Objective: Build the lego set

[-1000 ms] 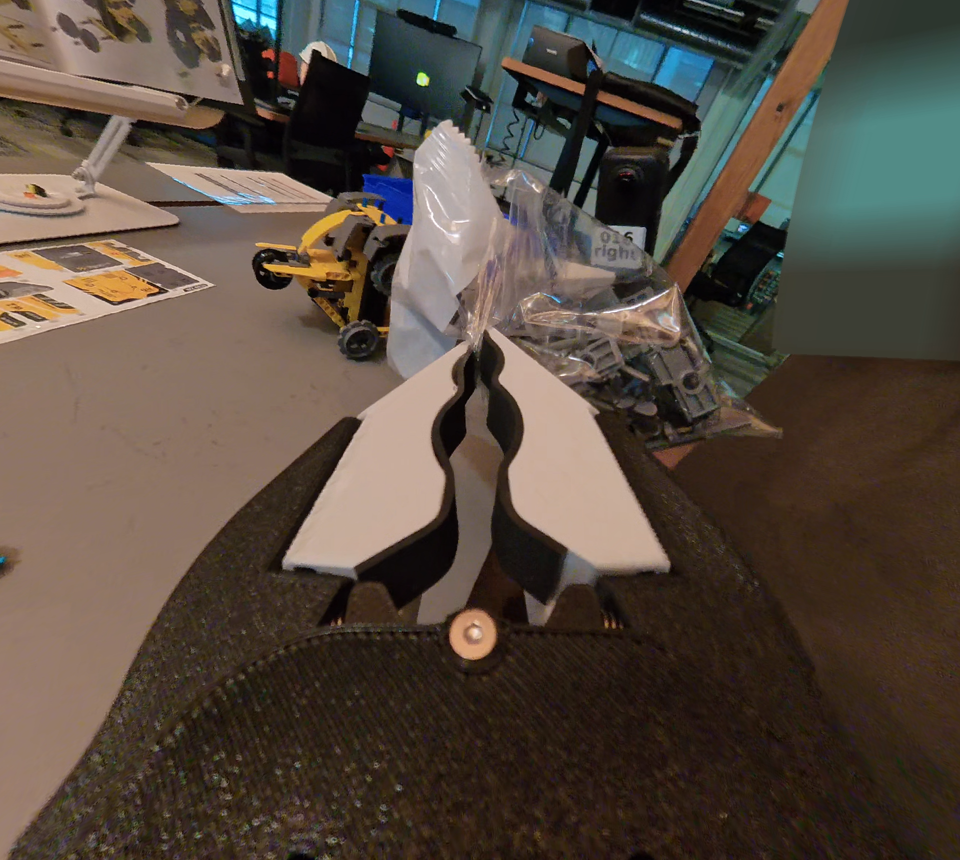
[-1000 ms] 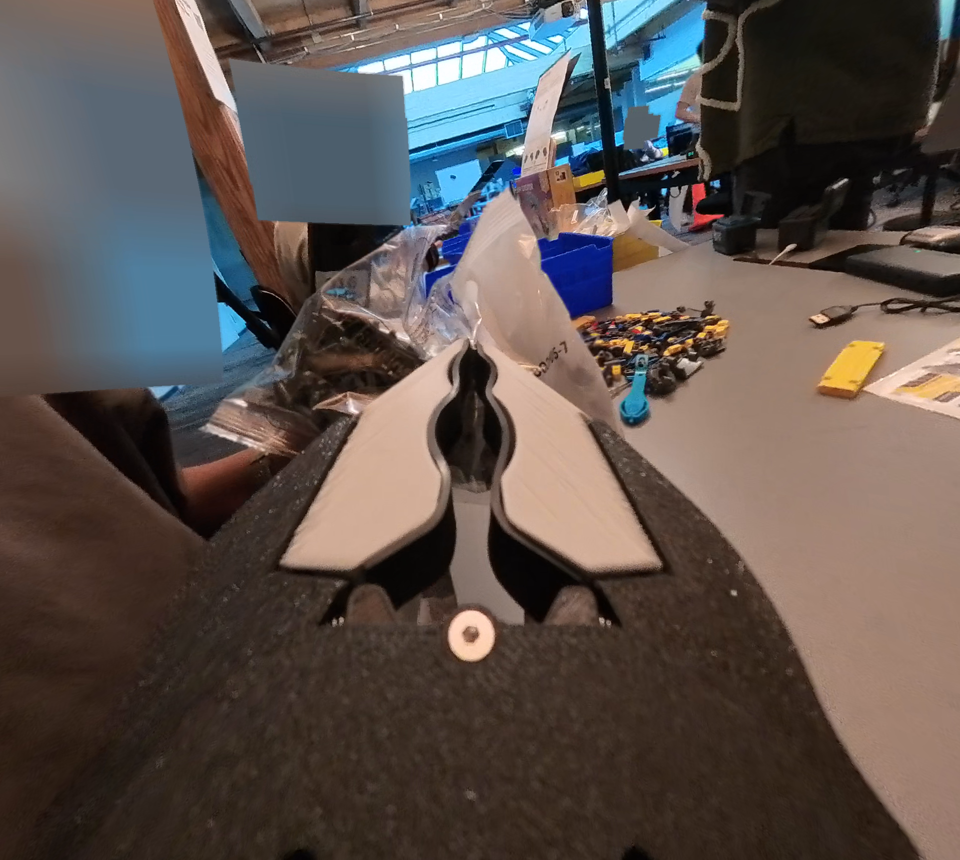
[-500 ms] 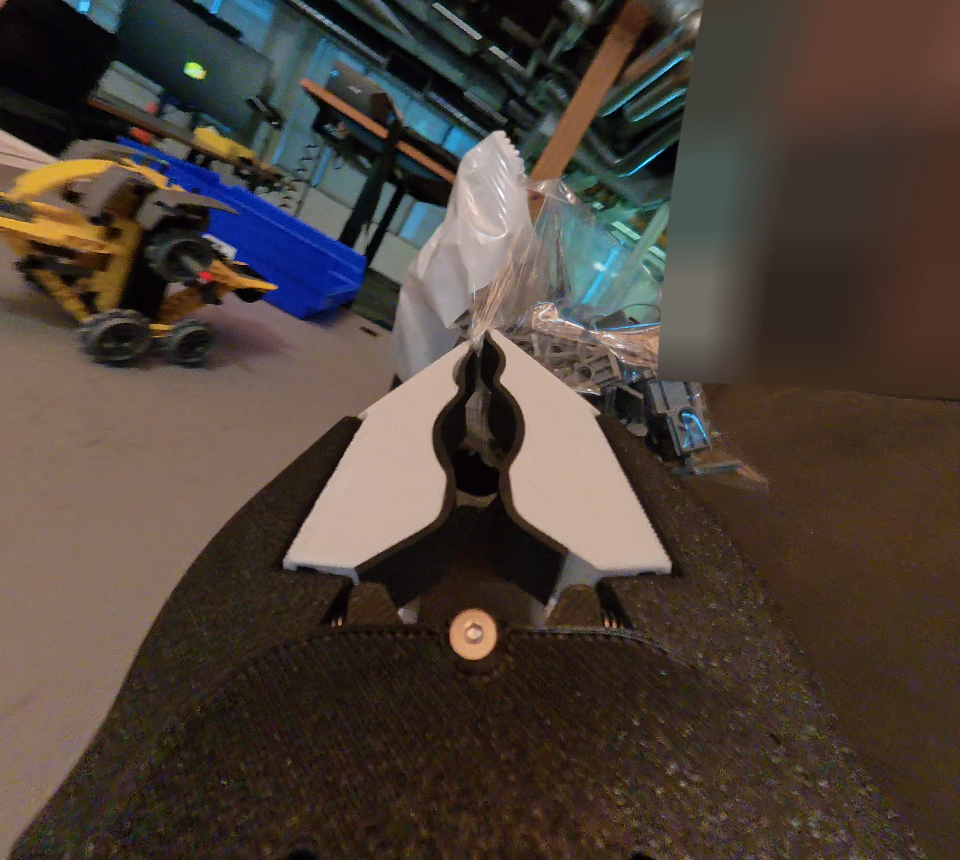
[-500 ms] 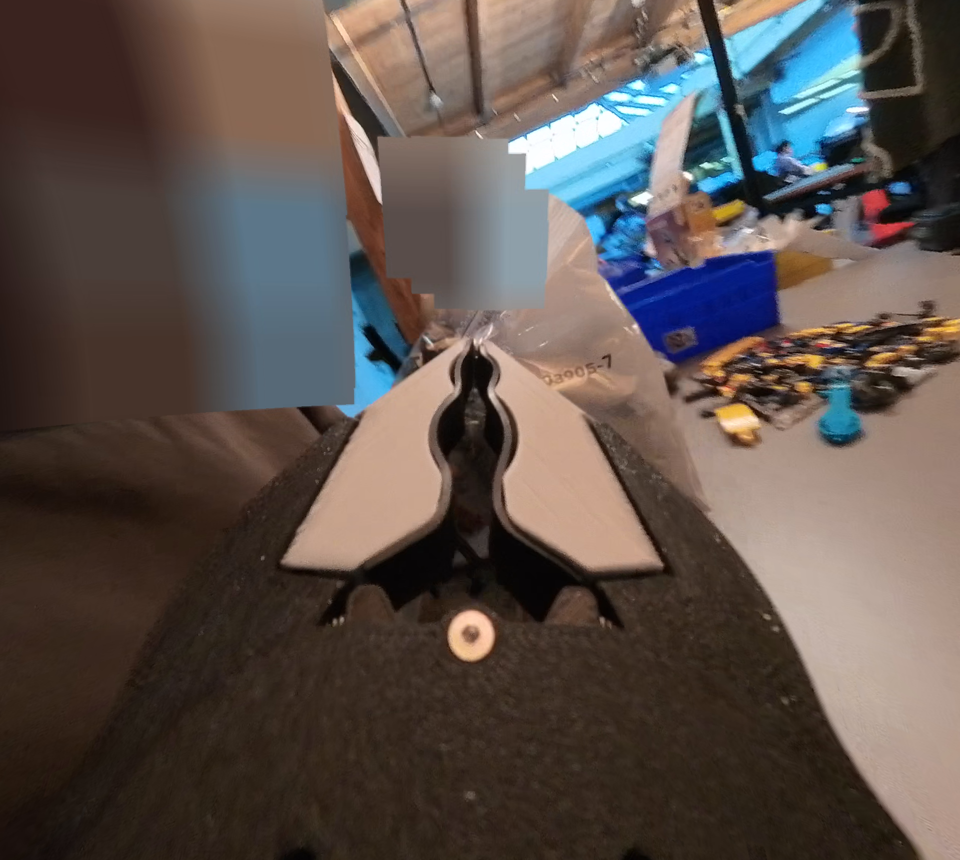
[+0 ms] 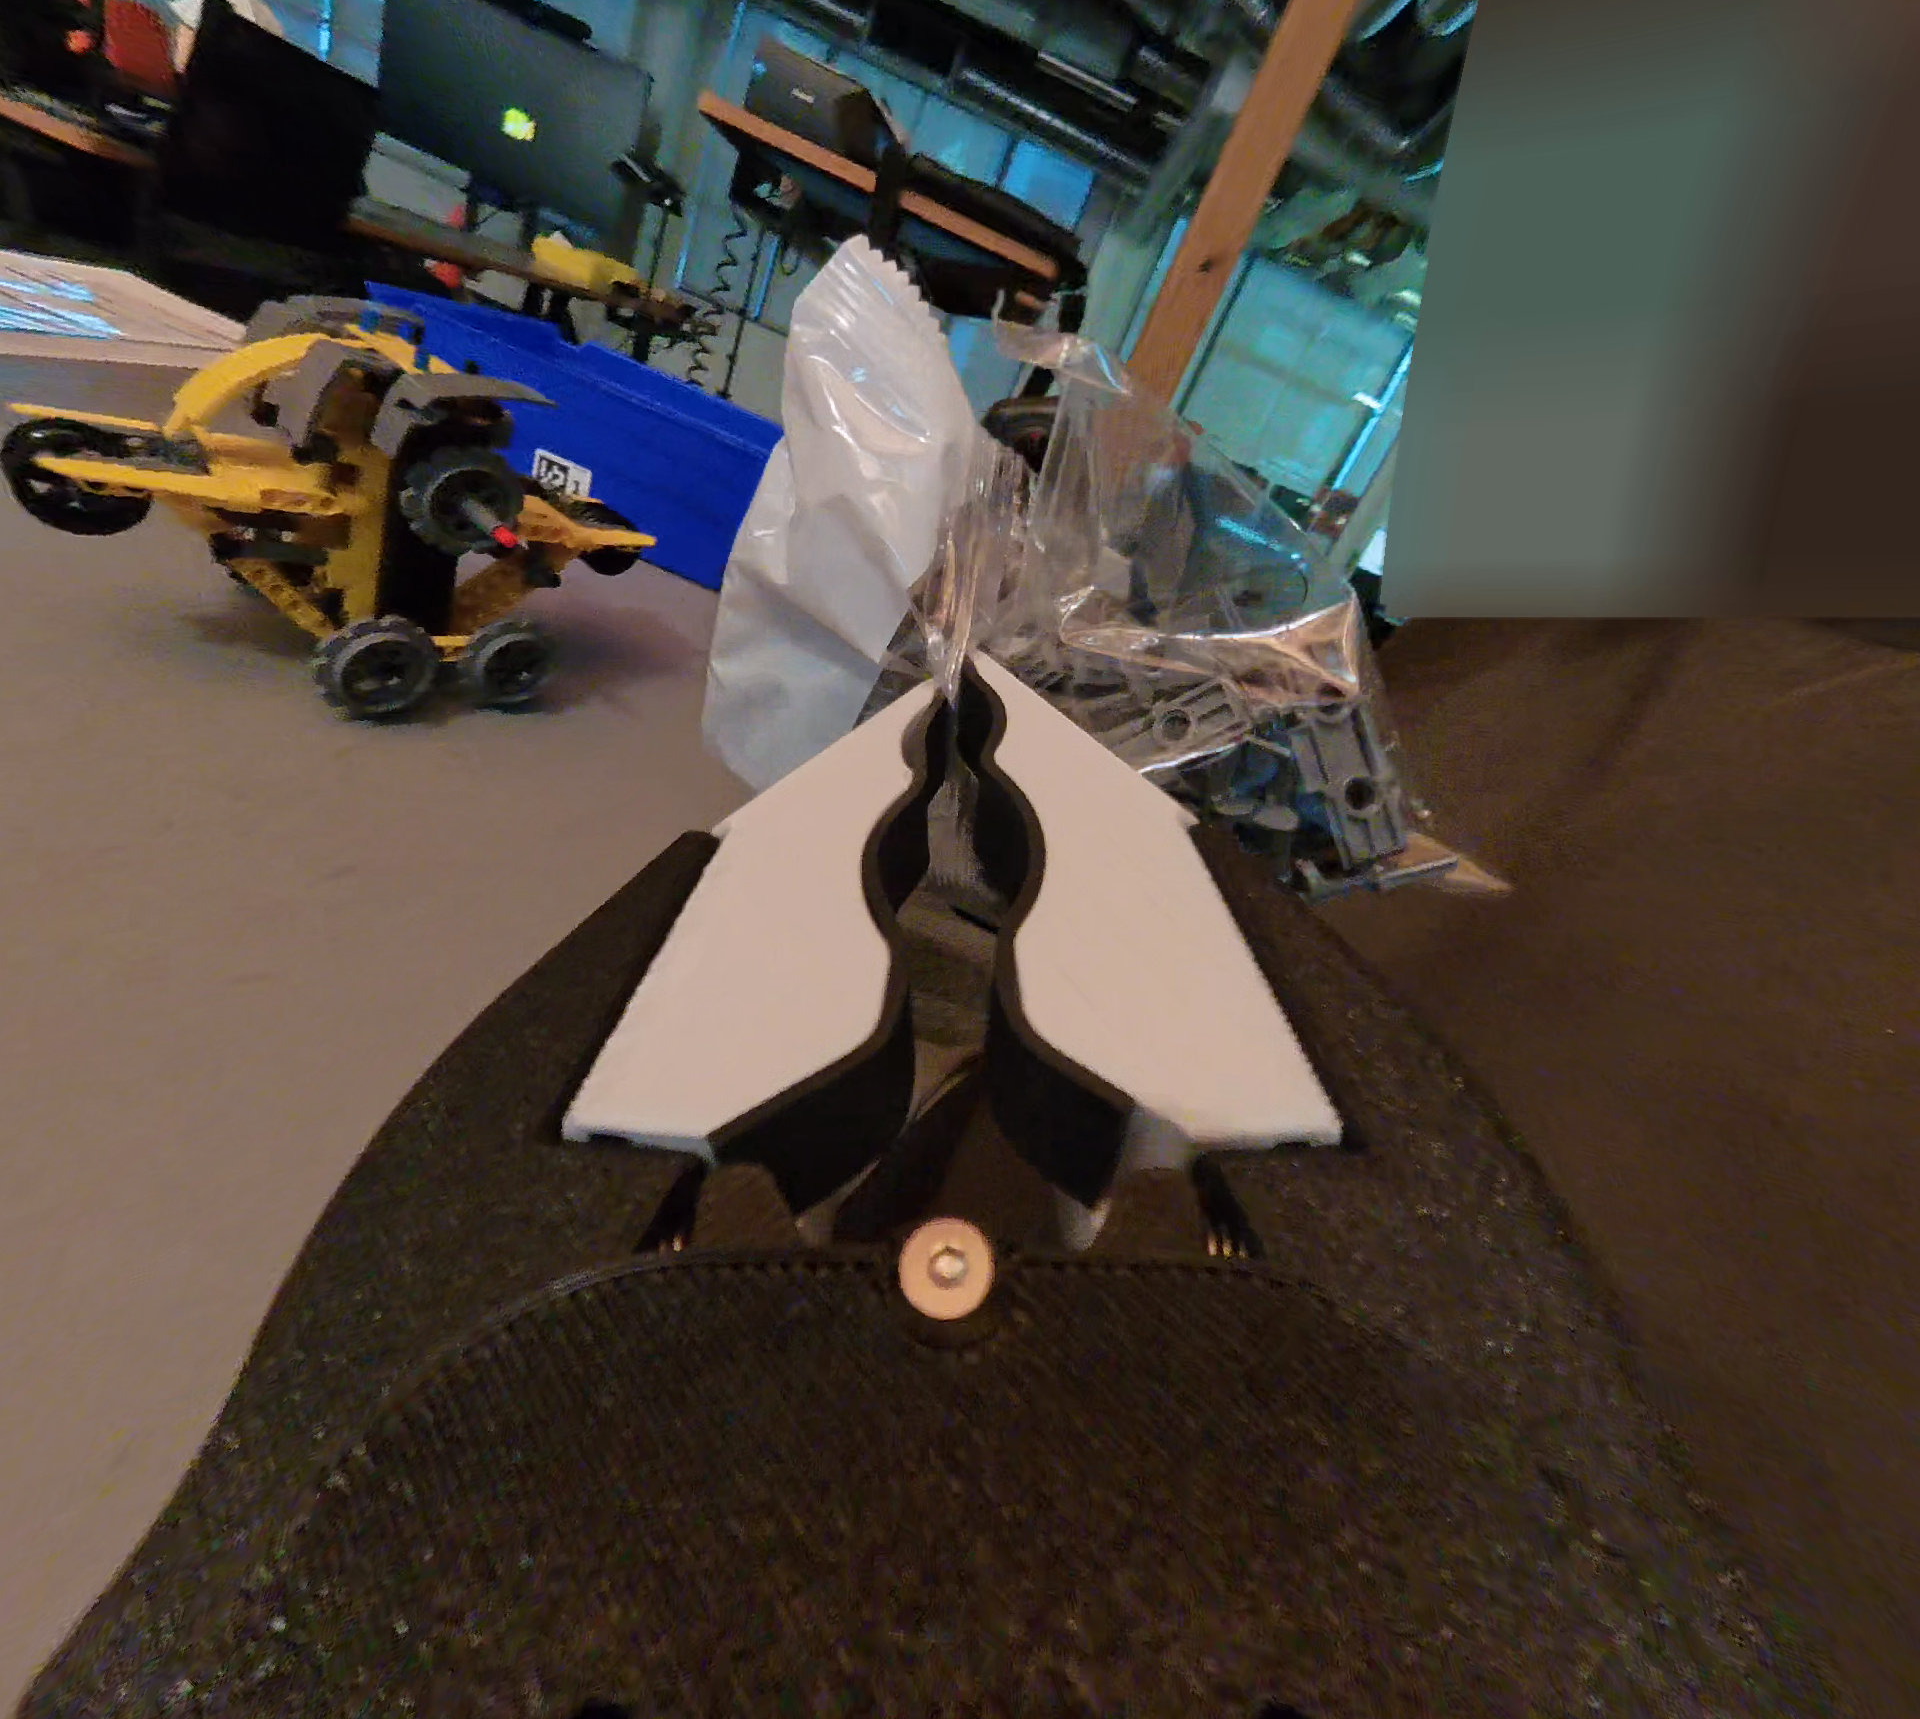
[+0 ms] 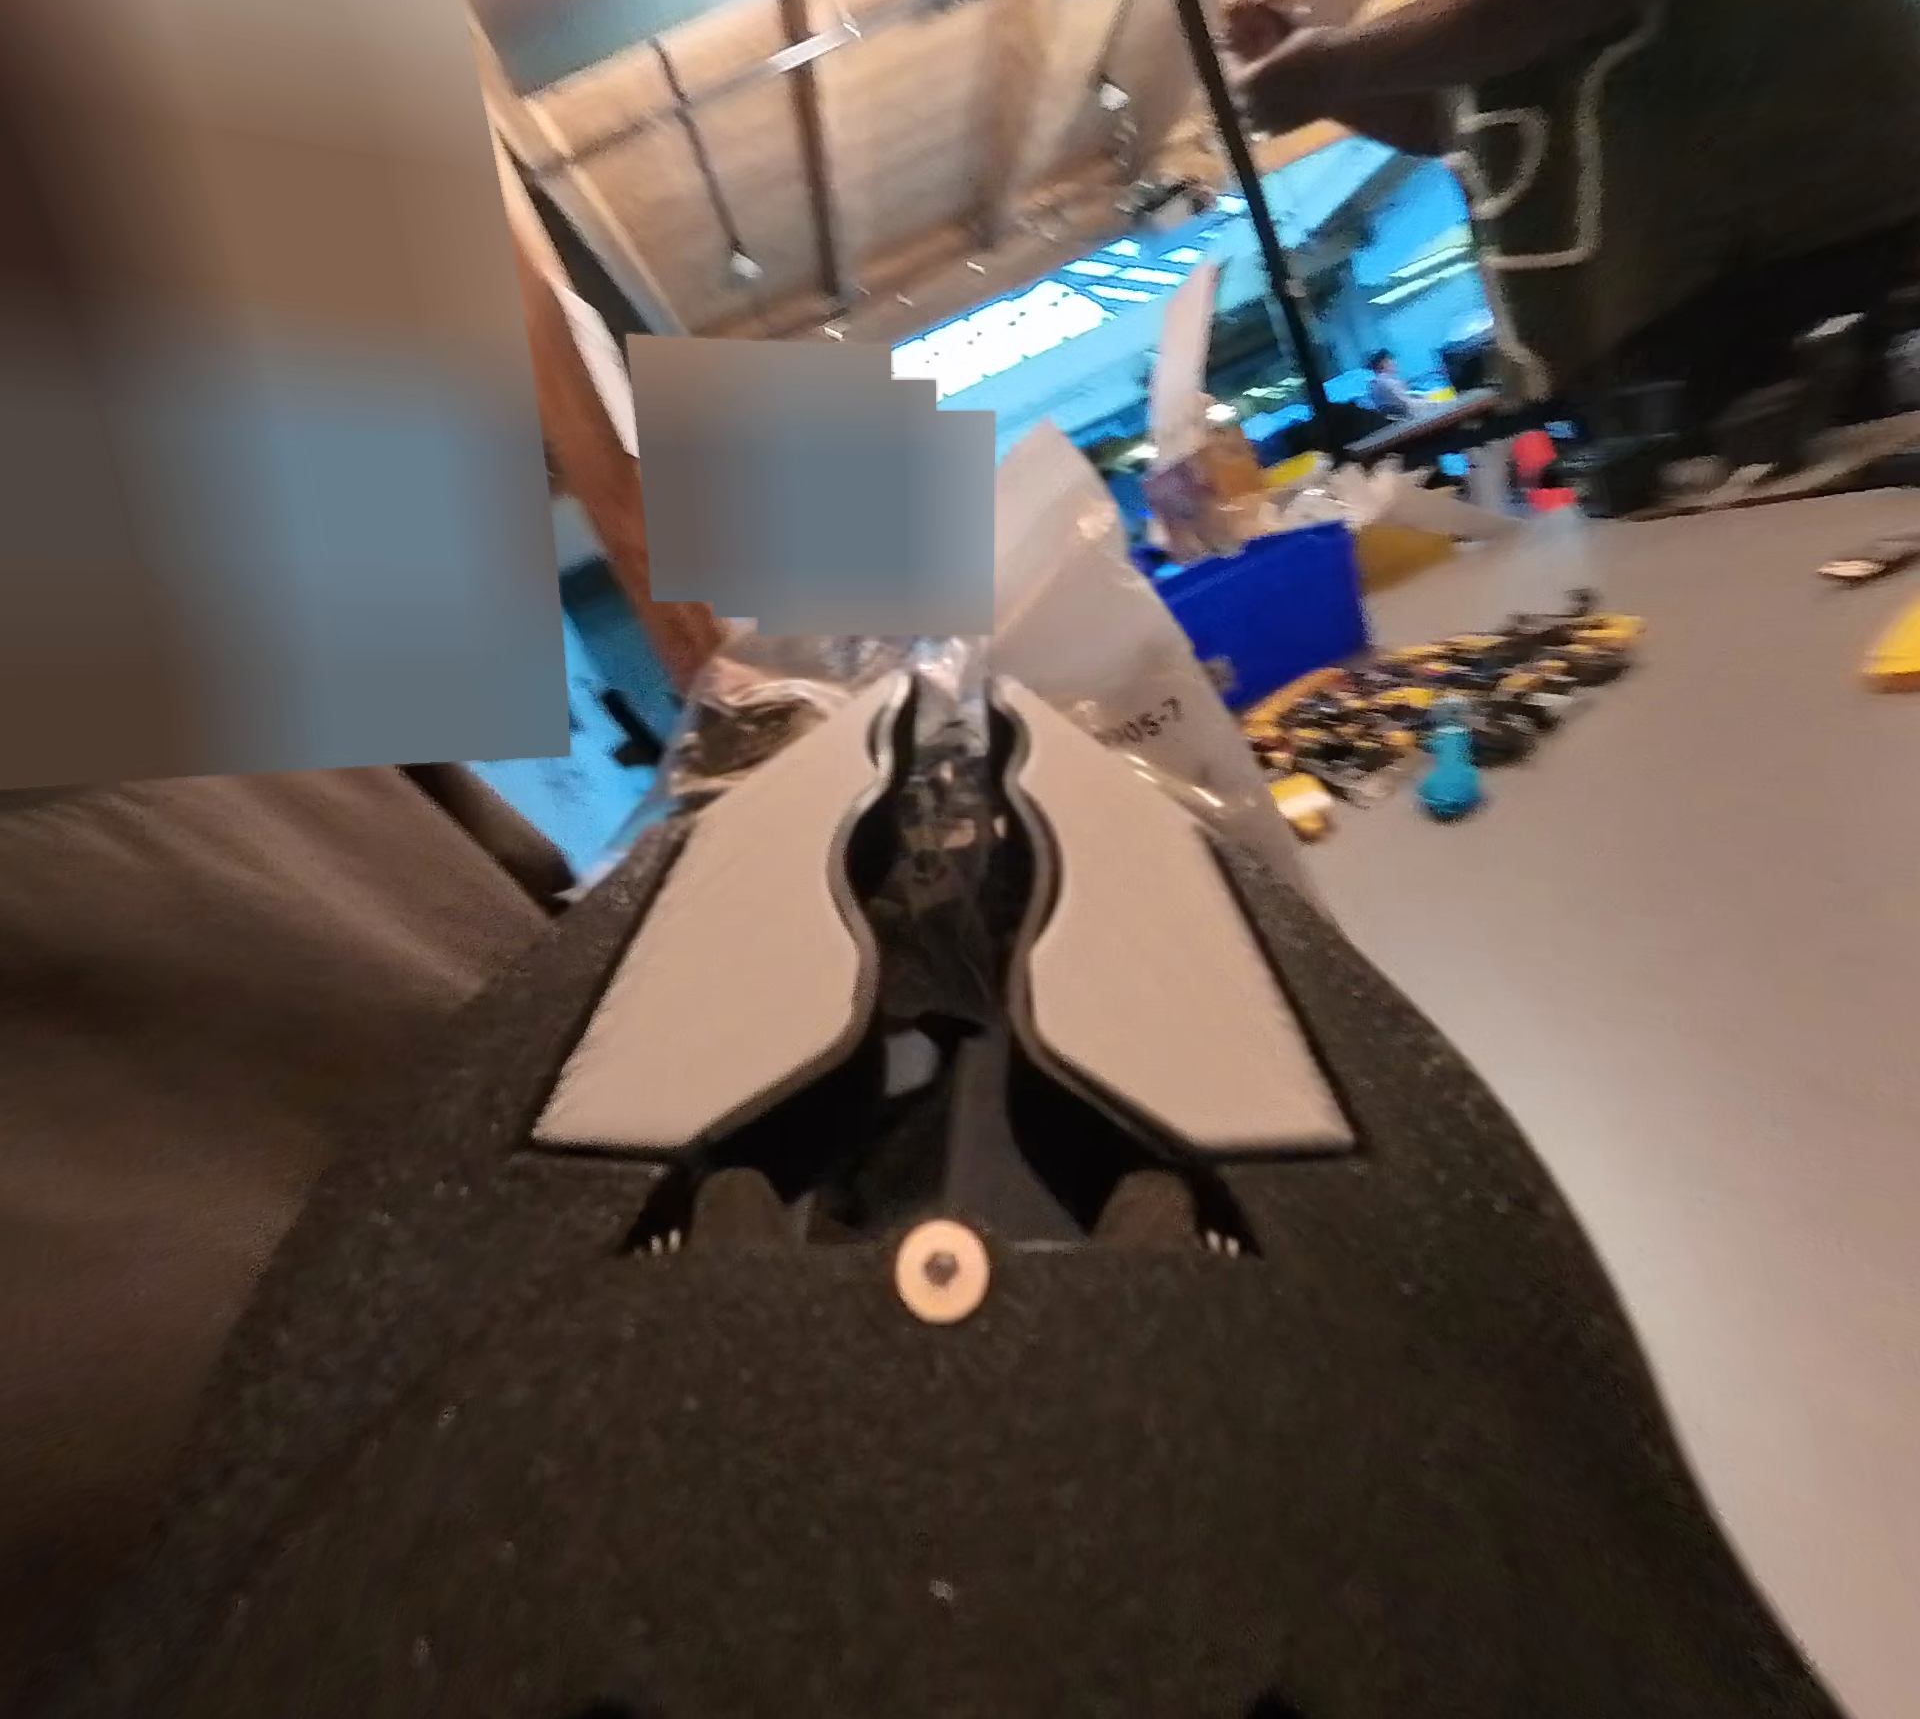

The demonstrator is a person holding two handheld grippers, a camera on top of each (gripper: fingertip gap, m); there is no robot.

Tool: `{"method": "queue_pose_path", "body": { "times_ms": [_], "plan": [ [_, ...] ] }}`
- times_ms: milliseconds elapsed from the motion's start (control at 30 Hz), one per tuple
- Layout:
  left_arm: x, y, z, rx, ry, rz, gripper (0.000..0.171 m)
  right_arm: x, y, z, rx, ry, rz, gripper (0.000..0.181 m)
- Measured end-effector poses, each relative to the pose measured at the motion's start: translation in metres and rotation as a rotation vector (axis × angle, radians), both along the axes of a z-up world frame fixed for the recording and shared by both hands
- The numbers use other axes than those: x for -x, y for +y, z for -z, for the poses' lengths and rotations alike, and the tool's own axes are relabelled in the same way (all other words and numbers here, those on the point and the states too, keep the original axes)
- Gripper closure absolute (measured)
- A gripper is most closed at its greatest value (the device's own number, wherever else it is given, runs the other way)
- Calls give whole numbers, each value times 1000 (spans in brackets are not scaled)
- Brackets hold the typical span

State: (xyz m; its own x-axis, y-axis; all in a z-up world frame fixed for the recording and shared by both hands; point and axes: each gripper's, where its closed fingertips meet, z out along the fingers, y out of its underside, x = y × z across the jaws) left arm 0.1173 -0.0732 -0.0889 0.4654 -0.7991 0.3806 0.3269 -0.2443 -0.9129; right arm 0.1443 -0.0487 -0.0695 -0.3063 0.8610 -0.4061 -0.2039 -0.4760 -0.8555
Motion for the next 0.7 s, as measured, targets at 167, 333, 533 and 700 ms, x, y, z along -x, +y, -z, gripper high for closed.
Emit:
{"method": "queue_pose_path", "body": {
  "times_ms": [167, 333, 533, 700],
  "plan": [
    [6, 12, 17, 22, 118, -126, 171, -11, 8, -3, -149, -55, 141, 135],
    [0, 9, 21, -16, 214, -142, 171, -9, 3, 16, -347, -223, 197, 139],
    [-18, 2, 24, -46, 291, -59, 171, -3, -6, 28, -590, -256, 246, 154],
    [-7, 11, 23, -77, 377, -175, 146, 1, -8, 36, -581, -304, 230, 163]
  ]
}}
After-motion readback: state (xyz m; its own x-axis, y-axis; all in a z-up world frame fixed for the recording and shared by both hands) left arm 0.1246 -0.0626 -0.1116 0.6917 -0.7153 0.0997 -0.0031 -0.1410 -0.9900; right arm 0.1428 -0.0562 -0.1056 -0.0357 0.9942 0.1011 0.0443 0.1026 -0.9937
